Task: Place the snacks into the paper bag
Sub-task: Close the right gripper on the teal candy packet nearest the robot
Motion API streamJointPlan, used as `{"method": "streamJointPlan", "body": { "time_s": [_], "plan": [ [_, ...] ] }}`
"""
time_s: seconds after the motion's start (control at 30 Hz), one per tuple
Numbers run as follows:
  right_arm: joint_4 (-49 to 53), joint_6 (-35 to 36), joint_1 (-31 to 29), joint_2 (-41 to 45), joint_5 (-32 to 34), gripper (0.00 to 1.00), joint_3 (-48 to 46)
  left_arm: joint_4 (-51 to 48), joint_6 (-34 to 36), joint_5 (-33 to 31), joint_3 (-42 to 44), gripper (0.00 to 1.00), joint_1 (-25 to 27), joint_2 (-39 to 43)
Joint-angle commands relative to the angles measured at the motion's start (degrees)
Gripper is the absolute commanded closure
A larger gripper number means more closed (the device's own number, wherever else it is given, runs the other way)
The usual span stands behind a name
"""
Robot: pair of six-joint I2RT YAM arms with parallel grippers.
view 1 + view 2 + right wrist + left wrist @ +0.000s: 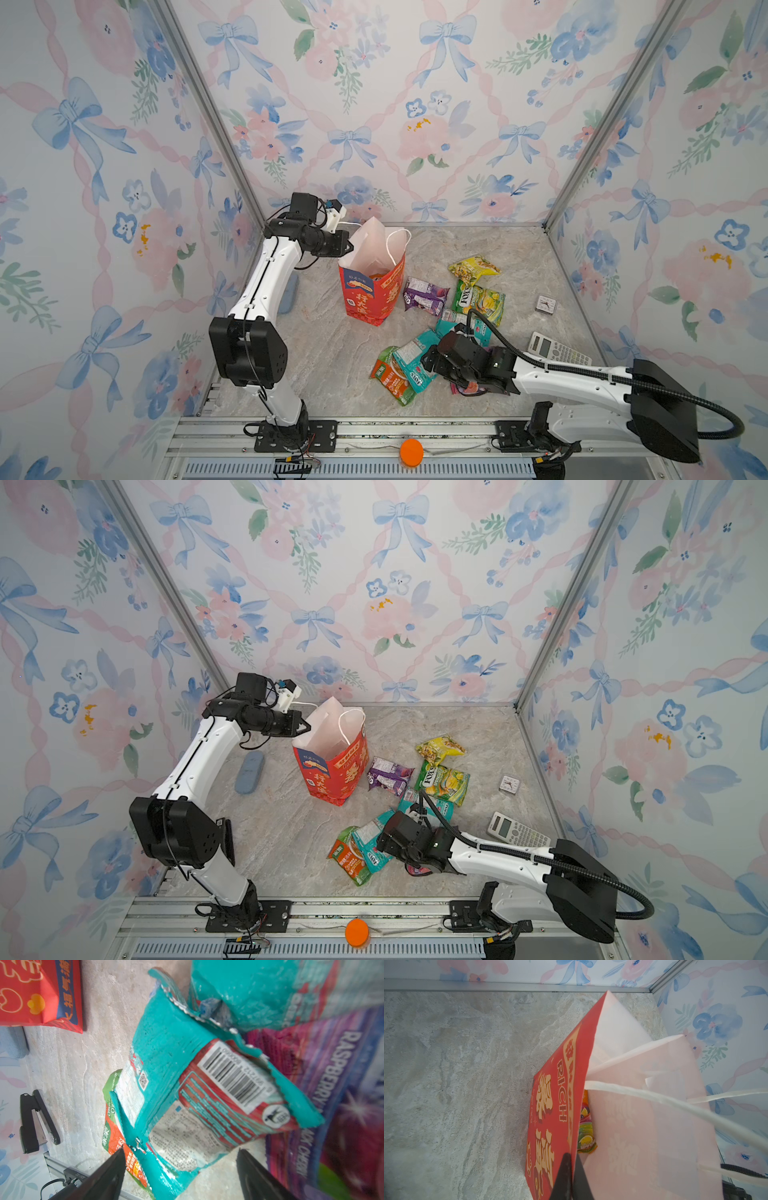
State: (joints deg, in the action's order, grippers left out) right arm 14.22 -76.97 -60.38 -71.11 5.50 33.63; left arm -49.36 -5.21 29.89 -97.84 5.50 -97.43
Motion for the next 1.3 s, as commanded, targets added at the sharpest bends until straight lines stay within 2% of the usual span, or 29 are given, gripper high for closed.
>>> {"method": "streamJointPlan", "body": {
  "time_s": [0.0, 0.37, 0.63, 0.97, 1.13, 1.27],
  "plan": [
    [-1.3, -1.6, 0.3, 0.1, -1.1, 0.15, -1.9, -0.4, -0.5, -0.3, 1.0, 1.0, 0.3, 0.1],
    [-6.5, -1.7, 1.9, -3.7, -2.0, 0.19, -2.0, -0.4, -0.4, -0.4, 1.0, 1.0, 0.4, 0.4],
    [-12.6, -4.3, 3.9, -6.6, -1.1, 0.33, -3.5, -0.4, -0.4, -0.3, 1.0, 1.0, 0.4, 0.4],
    [-15.4, -4.2, 4.2, -8.6, -0.9, 0.6, -3.3, -0.4, -0.3, -0.3, 1.1, 1.0, 0.4, 0.5],
    [-14.7, -2.9, 4.3, -8.1, -0.4, 0.78, -2.4, -0.4, -0.3, -0.3, 1.1, 1.0, 0.4, 0.5],
    [-12.2, -1.2, 4.3, -7.6, 0.0, 0.83, -0.9, -0.4, -0.3, -0.3, 1.2, 1.0, 0.4, 0.6]
  ]
}}
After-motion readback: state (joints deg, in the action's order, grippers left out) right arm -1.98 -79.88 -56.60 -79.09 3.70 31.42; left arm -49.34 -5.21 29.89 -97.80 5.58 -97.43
